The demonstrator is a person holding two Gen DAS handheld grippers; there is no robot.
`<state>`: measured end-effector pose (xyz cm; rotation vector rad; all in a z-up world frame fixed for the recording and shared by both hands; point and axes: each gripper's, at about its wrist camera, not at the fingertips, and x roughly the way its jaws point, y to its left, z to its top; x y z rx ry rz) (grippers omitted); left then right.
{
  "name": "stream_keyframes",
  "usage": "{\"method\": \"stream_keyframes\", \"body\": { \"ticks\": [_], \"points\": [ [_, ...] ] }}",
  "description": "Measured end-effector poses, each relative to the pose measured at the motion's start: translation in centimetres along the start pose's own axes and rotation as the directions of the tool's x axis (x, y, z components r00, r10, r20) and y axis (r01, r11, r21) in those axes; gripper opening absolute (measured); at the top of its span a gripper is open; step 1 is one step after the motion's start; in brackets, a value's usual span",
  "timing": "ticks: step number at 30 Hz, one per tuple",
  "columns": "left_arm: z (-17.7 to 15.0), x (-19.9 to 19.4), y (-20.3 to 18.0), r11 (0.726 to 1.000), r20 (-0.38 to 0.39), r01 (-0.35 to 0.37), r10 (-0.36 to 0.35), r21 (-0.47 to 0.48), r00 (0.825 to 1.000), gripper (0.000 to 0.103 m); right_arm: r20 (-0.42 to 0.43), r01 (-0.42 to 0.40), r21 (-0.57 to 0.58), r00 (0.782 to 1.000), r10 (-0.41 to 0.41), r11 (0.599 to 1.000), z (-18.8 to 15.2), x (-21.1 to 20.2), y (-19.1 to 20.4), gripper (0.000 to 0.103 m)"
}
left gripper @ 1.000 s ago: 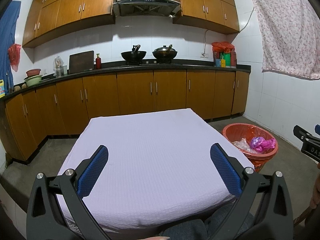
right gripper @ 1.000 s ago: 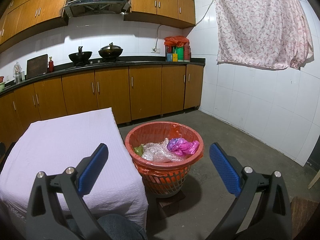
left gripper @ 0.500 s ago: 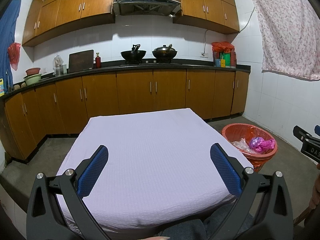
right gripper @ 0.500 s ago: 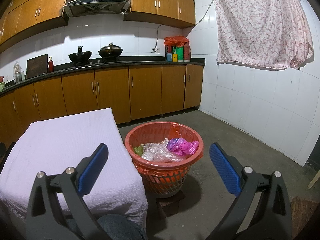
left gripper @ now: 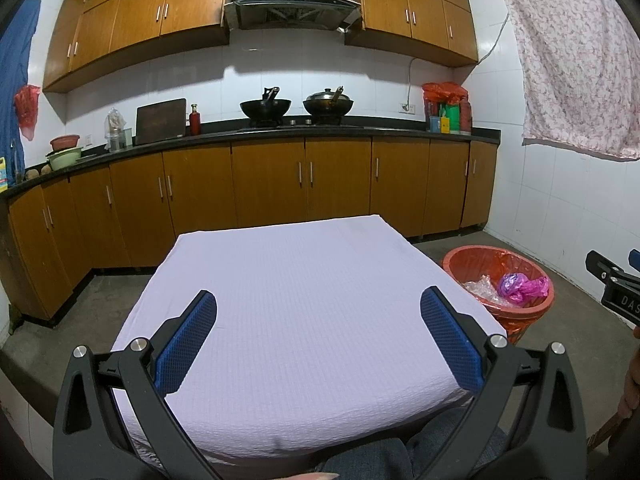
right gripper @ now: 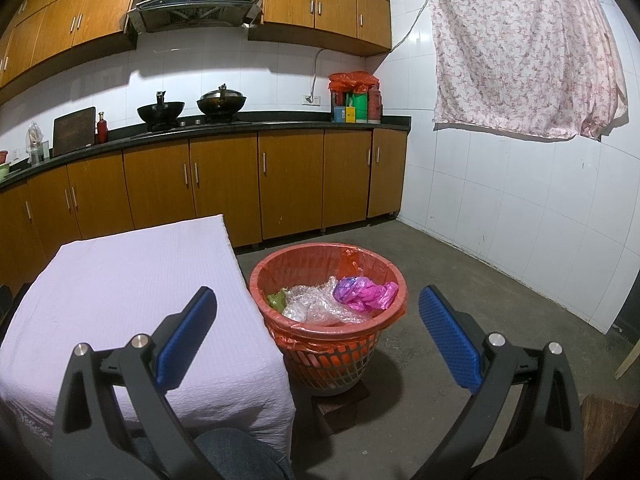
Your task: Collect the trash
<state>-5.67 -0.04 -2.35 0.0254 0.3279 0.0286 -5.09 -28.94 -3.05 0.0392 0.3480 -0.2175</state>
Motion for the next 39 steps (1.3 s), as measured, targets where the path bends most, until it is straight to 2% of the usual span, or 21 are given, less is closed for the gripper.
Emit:
{"method": "stream_keyframes", "body": {
  "ticks": [39],
  "points": [
    [-0.7, -0.7, -1.0, 1.0, -0.005, -0.005, 0.005, -0.008, 1.0, 0.101, -0.005, -0.001, 0.004, 1.0, 0.001, 1.0, -0.5, 0.0, -0.6, 0.099]
  ]
}}
